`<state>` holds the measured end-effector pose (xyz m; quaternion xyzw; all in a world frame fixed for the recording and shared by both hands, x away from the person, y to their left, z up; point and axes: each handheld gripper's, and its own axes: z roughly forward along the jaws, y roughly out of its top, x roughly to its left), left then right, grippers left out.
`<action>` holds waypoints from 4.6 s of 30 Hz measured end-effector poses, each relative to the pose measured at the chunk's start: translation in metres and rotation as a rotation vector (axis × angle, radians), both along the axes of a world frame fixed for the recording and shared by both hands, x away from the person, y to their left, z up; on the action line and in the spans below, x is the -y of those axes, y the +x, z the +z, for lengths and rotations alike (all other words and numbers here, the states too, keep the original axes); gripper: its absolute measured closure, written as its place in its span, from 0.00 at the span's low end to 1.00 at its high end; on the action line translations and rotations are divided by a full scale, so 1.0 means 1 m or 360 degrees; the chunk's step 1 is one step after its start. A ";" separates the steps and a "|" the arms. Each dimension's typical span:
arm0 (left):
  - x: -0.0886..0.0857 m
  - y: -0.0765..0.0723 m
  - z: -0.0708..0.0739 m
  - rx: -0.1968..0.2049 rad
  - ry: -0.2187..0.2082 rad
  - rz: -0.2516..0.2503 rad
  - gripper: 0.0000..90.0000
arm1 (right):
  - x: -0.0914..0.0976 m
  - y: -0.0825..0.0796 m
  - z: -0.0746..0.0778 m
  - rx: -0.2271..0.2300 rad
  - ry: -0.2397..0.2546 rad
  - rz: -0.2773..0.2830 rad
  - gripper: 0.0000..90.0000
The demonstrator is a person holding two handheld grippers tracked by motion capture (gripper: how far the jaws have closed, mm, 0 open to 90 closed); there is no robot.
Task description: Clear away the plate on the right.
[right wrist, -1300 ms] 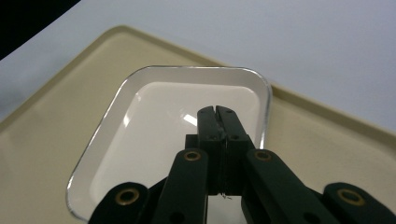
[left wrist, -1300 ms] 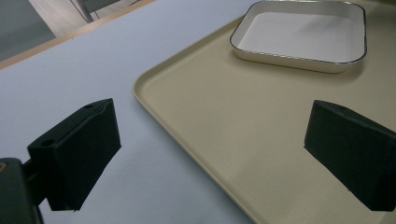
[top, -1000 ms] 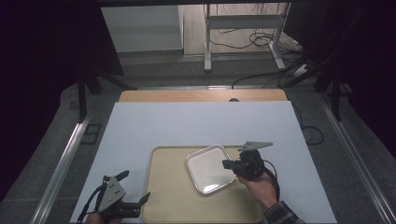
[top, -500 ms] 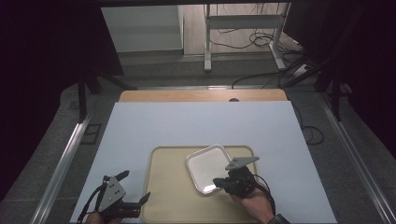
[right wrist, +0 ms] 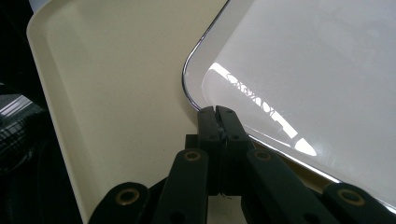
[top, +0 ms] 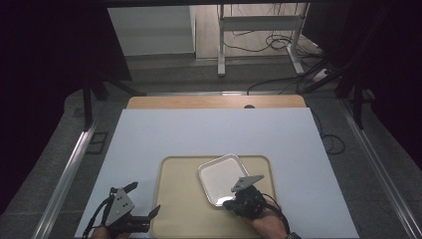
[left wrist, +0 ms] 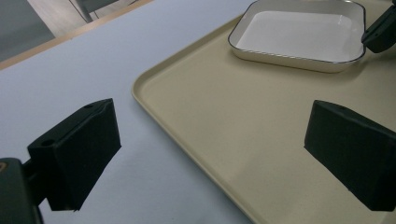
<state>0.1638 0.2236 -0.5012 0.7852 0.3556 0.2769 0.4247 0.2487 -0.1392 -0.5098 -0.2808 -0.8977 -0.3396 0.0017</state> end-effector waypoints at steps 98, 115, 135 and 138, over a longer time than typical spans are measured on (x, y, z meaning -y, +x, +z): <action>-0.001 -0.001 0.000 0.0005 0.0000 0.0021 0.04 | 0.033 0.031 0.034 0.0204 0.0196 -0.0233 0.40; -0.001 -0.001 0.000 0.0007 -0.0003 0.0016 0.04 | 0.052 0.034 0.041 0.0249 0.0226 -0.0310 0.37; -0.001 -0.002 0.000 0.0005 -0.0014 0.0004 0.04 | 0.086 0.026 0.052 0.0343 0.0256 -0.0431 0.25; -0.001 -0.002 0.000 0.0006 -0.0011 0.0000 0.04 | 0.093 0.024 0.053 0.0353 0.0262 -0.0449 0.24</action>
